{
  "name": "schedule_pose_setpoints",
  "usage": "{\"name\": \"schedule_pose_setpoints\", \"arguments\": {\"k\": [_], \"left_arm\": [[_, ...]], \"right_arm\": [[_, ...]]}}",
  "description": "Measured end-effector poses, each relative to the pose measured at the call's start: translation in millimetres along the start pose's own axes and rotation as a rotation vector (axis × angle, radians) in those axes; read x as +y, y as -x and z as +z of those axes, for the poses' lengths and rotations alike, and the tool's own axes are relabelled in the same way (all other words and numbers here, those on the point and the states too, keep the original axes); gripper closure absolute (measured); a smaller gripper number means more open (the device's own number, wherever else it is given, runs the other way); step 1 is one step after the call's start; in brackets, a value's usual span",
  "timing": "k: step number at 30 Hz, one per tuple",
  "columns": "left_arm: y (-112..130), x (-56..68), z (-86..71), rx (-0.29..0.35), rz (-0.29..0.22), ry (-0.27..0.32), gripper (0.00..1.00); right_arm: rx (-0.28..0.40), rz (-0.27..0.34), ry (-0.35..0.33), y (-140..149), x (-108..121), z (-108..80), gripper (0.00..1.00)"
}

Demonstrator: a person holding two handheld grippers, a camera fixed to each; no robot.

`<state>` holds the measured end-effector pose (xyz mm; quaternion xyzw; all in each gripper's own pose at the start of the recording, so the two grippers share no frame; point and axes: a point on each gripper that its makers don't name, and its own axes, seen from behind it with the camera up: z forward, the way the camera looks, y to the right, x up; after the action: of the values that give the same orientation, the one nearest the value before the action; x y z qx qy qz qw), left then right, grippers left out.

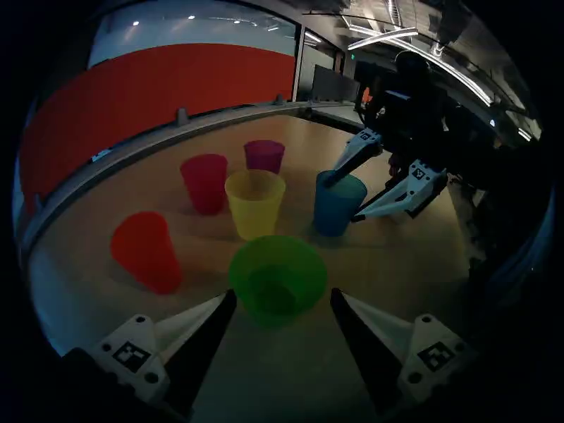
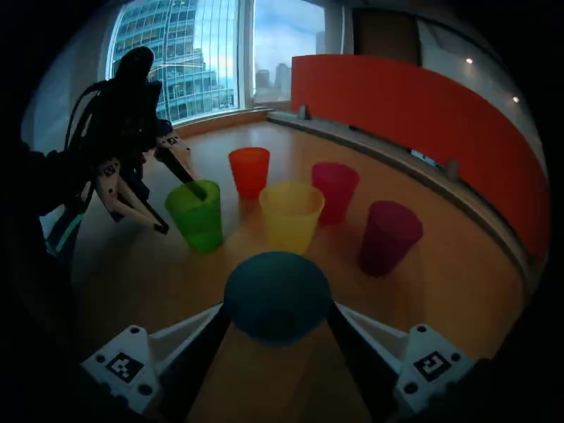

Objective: Pour water

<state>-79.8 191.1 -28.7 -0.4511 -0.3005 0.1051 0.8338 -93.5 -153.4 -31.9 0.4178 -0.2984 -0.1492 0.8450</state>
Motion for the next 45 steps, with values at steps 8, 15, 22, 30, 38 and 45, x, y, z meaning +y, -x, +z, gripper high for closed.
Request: {"name": "schedule_pose_setpoints", "arguments": {"k": [8,15,22,30,38,45], "left_arm": [[8.2,-2.5,-17.3,0.014,-0.02,-0.041,0.01],[11.8,-3.8,-37.1,0.043,-0.044,-0.089,0.01],[15.8,-7.2,-54.8,0.074,-0.065,-0.15,0.01],[11.2,-14.4,-78.0,0.127,-0.072,-0.238,0.01],[-1.3,-29.5,-104.8,0.217,-0.098,-0.345,0.01],[-9.4,-43.7,-122.0,0.286,-0.116,-0.438,0.01]], "right_arm": [[0.007,0.014,0.041,9.4,3.4,-18.9,0.0],[0.027,0.035,0.079,15.2,4.4,-39.2,0.0],[0.055,0.054,0.114,17.5,2.5,-57.4,0.0],[0.106,0.085,0.152,11.0,0.8,-74.8,0.0],[0.181,0.132,0.214,0.5,6.8,-92.2,0.0],[0.25,0.178,0.276,-7.4,15.3,-104.4,0.0]]}}
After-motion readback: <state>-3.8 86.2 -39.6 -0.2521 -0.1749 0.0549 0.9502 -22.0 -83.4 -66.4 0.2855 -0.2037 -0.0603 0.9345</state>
